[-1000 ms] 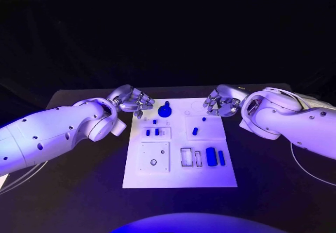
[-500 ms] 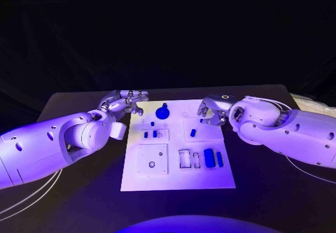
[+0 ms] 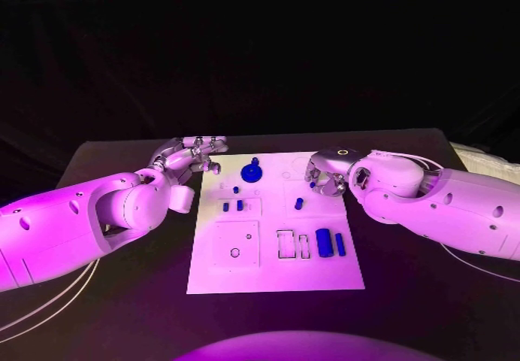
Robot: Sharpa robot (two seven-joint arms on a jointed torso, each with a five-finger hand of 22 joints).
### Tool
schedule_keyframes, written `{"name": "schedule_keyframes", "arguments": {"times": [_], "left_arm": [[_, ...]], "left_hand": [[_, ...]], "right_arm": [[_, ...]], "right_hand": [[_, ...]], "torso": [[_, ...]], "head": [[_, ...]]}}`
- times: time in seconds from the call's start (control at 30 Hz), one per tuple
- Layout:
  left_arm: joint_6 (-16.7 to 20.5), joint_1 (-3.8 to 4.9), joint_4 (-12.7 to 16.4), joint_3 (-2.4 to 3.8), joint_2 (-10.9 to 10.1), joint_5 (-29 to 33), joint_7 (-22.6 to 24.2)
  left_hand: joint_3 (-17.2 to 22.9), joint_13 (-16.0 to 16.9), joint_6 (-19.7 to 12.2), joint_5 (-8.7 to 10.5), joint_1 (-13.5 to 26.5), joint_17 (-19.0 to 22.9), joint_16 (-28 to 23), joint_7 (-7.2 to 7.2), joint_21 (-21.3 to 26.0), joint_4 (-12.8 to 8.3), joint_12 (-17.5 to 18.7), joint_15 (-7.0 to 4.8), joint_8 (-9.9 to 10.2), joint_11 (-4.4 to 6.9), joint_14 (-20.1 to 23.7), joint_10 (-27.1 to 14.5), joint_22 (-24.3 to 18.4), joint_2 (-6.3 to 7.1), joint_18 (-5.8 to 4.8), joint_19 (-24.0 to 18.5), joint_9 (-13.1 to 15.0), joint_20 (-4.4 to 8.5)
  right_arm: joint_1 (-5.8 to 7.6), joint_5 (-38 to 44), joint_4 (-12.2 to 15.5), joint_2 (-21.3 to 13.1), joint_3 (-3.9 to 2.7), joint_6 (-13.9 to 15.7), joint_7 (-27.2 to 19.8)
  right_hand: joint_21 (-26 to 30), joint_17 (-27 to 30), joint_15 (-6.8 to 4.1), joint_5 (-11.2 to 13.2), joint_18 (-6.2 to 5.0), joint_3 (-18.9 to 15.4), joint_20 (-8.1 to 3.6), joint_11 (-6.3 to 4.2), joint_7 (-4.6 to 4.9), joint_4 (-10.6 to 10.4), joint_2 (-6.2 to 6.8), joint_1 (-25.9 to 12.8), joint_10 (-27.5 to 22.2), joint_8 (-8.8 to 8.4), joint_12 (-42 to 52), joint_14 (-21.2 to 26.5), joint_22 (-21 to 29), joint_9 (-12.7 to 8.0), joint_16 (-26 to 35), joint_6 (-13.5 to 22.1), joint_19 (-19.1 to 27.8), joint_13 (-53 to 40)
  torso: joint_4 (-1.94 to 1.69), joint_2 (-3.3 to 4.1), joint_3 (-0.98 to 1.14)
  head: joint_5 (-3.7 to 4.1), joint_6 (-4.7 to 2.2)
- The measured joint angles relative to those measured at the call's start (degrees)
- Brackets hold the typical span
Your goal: Assemble the parts on the task board
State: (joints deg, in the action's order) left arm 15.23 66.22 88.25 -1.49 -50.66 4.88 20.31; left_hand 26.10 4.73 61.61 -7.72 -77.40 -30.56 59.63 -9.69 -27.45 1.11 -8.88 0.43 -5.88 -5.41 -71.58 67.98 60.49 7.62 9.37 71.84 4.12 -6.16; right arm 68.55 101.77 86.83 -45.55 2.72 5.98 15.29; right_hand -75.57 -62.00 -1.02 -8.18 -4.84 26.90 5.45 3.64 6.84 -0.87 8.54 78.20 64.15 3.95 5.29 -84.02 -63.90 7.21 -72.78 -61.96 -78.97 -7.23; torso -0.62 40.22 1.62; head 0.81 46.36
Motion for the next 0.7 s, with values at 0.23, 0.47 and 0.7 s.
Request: {"name": "schedule_keyframes", "arguments": {"times": [0.23, 0.47, 0.7], "left_arm": [[-0.2, 0.0, 0.5, 0.0, -0.1, 0.4, 0.0], [-0.4, 0.0, 0.7, 0.0, -0.1, 0.5, -0.1], [-0.5, 0.0, 0.8, 0.0, -0.2, 0.6, -0.1]], "left_hand": [[-0.1, 0.0, 0.0, 0.0, 0.0, 0.3, -0.3, 0.0, 0.0, -0.1, 0.0, 0.19, 0.0, 0.0, 0.2, 0.0, -0.2, 0.0, 0.0, 0.0, 0.0, 0.0], [-0.4, 0.0, 0.0, 0.0, 0.0, 0.4, -0.4, 0.0, 0.0, -0.1, 0.0, -0.01, 0.0, 0.0, 0.4, 0.0, -0.2, 0.0, -0.01, 0.0, 0.0, 0.0], [-0.4, 0.0, 0.0, 0.0, 0.0, 0.5, -0.4, 0.0, 0.2, -0.1, -0.2, -0.01, 0.0, 0.12, 0.4, -0.1, -0.2, 0.0, 0.0, 0.0, 0.0, 0.0]], "right_arm": [[-0.23, 0.9, -0.2, 0.2, -0.01, -0.8, 0.4], [-0.35, 1.5, -0.6, 0.7, -0.14, -1.1, 0.6], [-0.5, 1.8, -1.1, 1.1, -0.27, -1.0, 0.6]], "right_hand": [[0.2, 0.1, 0.0, 0.0, 0.0, 0.5, 0.0, -0.07, -0.14, 0.2, 0.0, 0.0, 1.4, -0.05, 0.4, 0.0, 0.1, -0.1, 0.3, -1.6, 0.0, 1.0], [0.2, 0.1, 0.0, 1.1, 0.0, 1.2, 0.0, -0.4, -0.23, 0.3, -0.8, 0.0, 3.2, 0.19, 0.6, 0.0, 0.1, 0.0, 0.3, -3.1, 0.0, 1.8], [0.2, -0.1, 0.0, 2.4, 0.0, 1.8, -0.23, -0.56, -0.46, 0.1, -1.63, -0.2, 5.0, 0.66, 0.8, 0.0, 0.0, 0.1, 0.3, -4.5, -0.2, 2.3]], "torso": [[0.07, -0.03, 0.01], [0.07, -0.05, 0.05], [0.07, -0.06, 0.05]], "head": [[0.01, 0.21], [0.05, 0.38], [0.07, 0.57]]}}
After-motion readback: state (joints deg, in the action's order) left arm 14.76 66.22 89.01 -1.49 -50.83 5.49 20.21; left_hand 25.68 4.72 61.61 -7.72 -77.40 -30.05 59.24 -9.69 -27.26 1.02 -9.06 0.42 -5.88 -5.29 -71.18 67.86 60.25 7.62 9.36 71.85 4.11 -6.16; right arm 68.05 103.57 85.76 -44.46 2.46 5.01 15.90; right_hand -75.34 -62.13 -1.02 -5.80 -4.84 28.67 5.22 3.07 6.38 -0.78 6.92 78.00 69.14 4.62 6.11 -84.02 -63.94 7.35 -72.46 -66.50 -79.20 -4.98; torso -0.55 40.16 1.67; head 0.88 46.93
